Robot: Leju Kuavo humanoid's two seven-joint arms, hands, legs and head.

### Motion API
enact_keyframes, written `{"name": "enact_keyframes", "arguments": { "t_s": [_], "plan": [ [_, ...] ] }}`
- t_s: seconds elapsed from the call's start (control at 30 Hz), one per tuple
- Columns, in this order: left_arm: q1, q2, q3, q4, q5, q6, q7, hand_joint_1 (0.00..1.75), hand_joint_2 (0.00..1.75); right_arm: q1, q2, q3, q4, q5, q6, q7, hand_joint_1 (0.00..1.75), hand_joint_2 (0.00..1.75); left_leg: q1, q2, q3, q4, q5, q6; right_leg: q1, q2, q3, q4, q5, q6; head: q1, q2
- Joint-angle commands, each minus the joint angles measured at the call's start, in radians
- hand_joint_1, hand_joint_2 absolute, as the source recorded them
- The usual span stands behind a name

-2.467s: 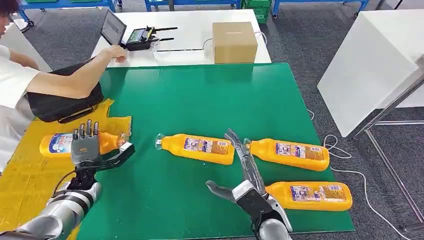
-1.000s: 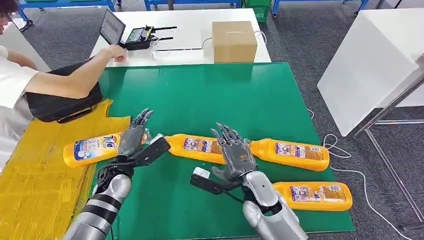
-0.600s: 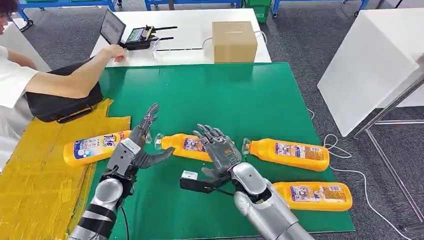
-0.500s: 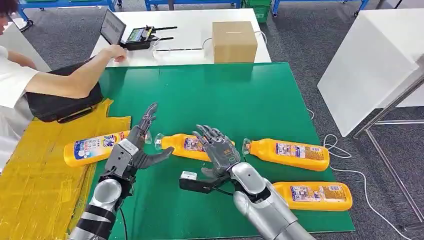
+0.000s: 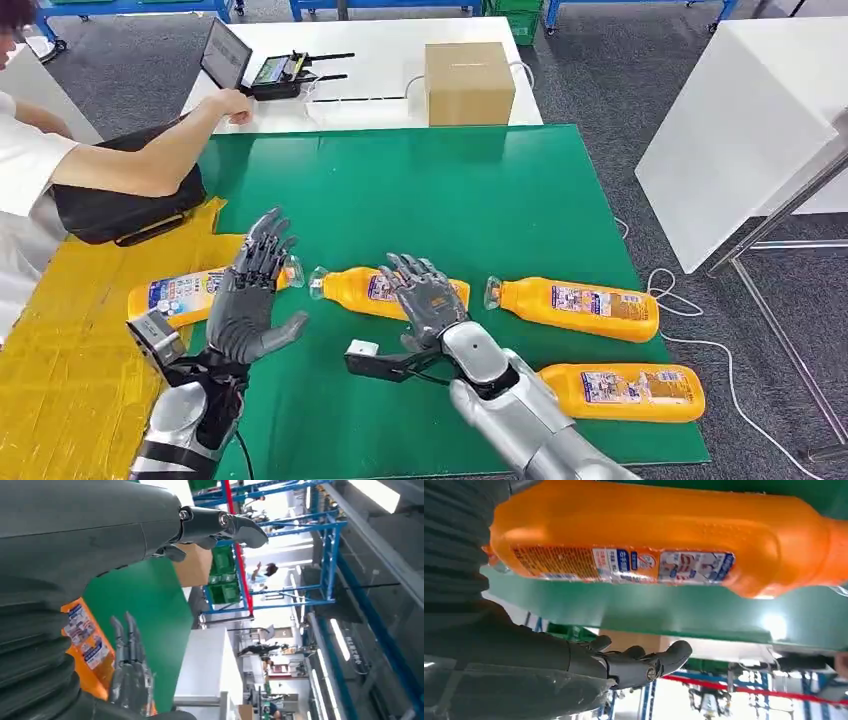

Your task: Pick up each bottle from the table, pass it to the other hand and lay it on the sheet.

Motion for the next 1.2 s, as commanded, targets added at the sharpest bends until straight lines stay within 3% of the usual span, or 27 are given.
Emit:
{"name": "enact_keyframes", "arguments": {
  "t_s": [0.03, 0.7, 0.93, 0.97, 1.0, 1.03, 1.07, 1.2],
  "plan": [
    [0.0, -0.015, 0.025, -0.007, -0.019, 0.01, 0.012, 0.0, 1.75, -0.081, 0.022, -0.033, 0.198, -0.012, -0.011, 0.019, 0.0, 1.75, 0.0, 0.0, 0.001, 0.0, 0.0, 0.0, 0.0, 0.0, 0.001, -0.001, 0.0, 0.001, 0.0, 0.0],
    [-0.01, -0.019, 0.051, 0.042, 0.034, -0.044, -0.003, 0.0, 1.75, -0.136, 0.058, -0.075, 0.369, 0.011, 0.017, 0.075, 0.0, 1.75, 0.0, 0.0, 0.003, -0.001, 0.0, 0.0, 0.0, -0.001, 0.002, -0.001, 0.0, 0.001, 0.0, 0.0],
    [-0.032, -0.027, 0.045, 0.083, 0.032, -0.048, 0.001, 0.0, 1.75, -0.164, 0.071, -0.091, 0.467, 0.008, 0.102, 0.081, 0.0, 1.75, 0.001, -0.002, 0.004, -0.002, 0.001, 0.0, 0.001, -0.002, 0.004, -0.003, 0.001, 0.001, 0.0, 0.0],
    [-0.034, -0.028, 0.044, 0.089, 0.031, -0.047, 0.002, 0.0, 1.75, -0.167, 0.071, -0.09, 0.475, 0.008, 0.112, 0.081, 0.23, 1.75, 0.0, -0.002, 0.003, -0.001, 0.001, 0.0, 0.0, -0.003, 0.003, -0.002, 0.0, 0.001, 0.0, 0.0],
    [-0.036, -0.028, 0.043, 0.091, 0.031, -0.048, 0.002, 0.0, 1.75, -0.168, 0.073, -0.09, 0.479, 0.008, 0.118, 0.081, 1.05, 1.75, 0.0, -0.002, 0.003, -0.001, 0.001, 0.0, 0.0, -0.002, 0.002, -0.001, 0.0, 0.001, 0.0, 0.0],
    [-0.035, -0.03, 0.044, 0.094, 0.031, -0.044, 0.004, 0.0, 1.75, -0.169, 0.073, -0.088, 0.483, 0.009, 0.124, 0.082, 1.43, 1.75, 0.0, -0.002, 0.004, -0.001, 0.001, 0.0, 0.0, -0.002, 0.003, -0.001, 0.0, 0.001, 0.0, 0.0],
    [-0.036, -0.03, 0.044, 0.094, 0.031, -0.044, 0.004, 0.0, 1.75, -0.169, 0.073, -0.089, 0.484, 0.008, 0.126, 0.08, 1.69, 1.75, 0.001, -0.003, 0.005, -0.001, 0.001, 0.0, 0.001, -0.003, 0.004, -0.002, 0.001, 0.001, 0.0, 0.0],
    [-0.03, -0.029, 0.043, 0.103, 0.03, -0.04, 0.006, 0.0, 1.75, -0.167, 0.068, -0.091, 0.487, 0.004, 0.137, 0.07, 1.75, 1.75, 0.0, -0.002, 0.006, -0.002, 0.001, 0.0, 0.001, -0.003, 0.005, -0.002, 0.0, 0.001, 0.0, 0.0]
  ]
}}
